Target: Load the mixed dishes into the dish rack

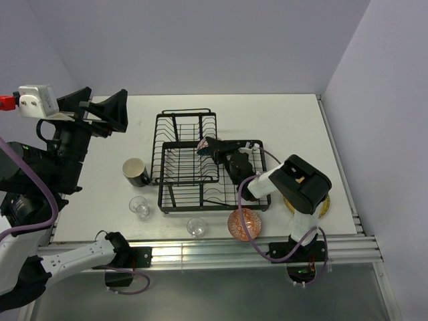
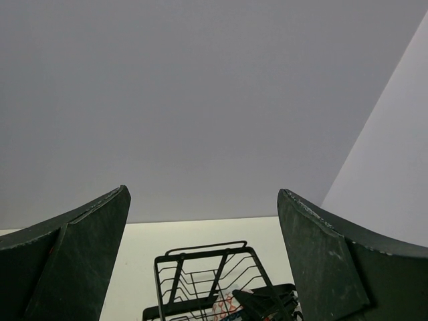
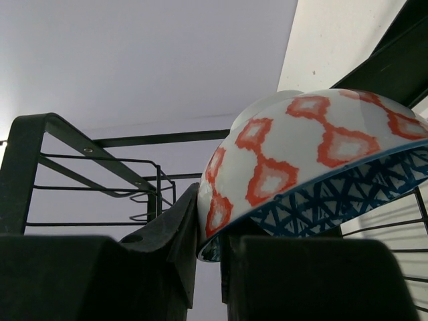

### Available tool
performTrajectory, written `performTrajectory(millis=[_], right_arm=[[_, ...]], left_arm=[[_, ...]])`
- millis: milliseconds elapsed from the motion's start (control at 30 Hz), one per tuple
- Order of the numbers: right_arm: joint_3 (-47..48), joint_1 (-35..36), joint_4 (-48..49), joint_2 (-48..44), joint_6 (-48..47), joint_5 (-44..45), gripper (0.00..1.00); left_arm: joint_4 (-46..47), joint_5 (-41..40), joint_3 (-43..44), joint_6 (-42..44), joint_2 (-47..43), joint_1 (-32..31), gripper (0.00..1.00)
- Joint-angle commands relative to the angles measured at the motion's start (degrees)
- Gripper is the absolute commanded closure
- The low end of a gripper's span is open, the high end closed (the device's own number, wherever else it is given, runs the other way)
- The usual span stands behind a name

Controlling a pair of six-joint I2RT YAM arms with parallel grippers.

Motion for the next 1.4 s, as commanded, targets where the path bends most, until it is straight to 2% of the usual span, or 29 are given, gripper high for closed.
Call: performTrajectory(millis=[0,367,667,1133,1300,1333,1367], right_arm=[[3.50,0.38,5.23,1.13,-0.83,2.03,1.00],[3.15,0.91,7.60,2.81,-6.36,1.95,1.00],[1.57,1.00,13.74,5.70,-11.73,0.97,1.00],[1.66,1.61,19.29,10.63,-10.68,2.38,1.00],[1.92,1.70,17.02,10.20,-10.85,1.51,1.00],[2.18,1.70,16.40,9.84,-11.37,1.07,0.87],[2.62,1.70,15.69,9.49,-11.55,0.72,0.81]], left_arm=[[-0.86,1.69,1.61,0.72,-0.12,-0.16,0.01],[-0.69,5.65,-0.76,0.81,-1.53,-0.16,0.01],[-1.04,8.29,-2.35,-0.24,-1.97,-0.16,0.02],[-3.59,9.34,-0.50,-0.51,-1.44,-0.16,0.02],[-4.91,9.78,0.90,-0.42,-0.30,-0.16,0.03],[-4.65,9.70,0.82,-0.51,-0.21,-0.25,0.03],[-4.47,9.70,0.64,-0.59,-0.30,-0.16,0.02]])
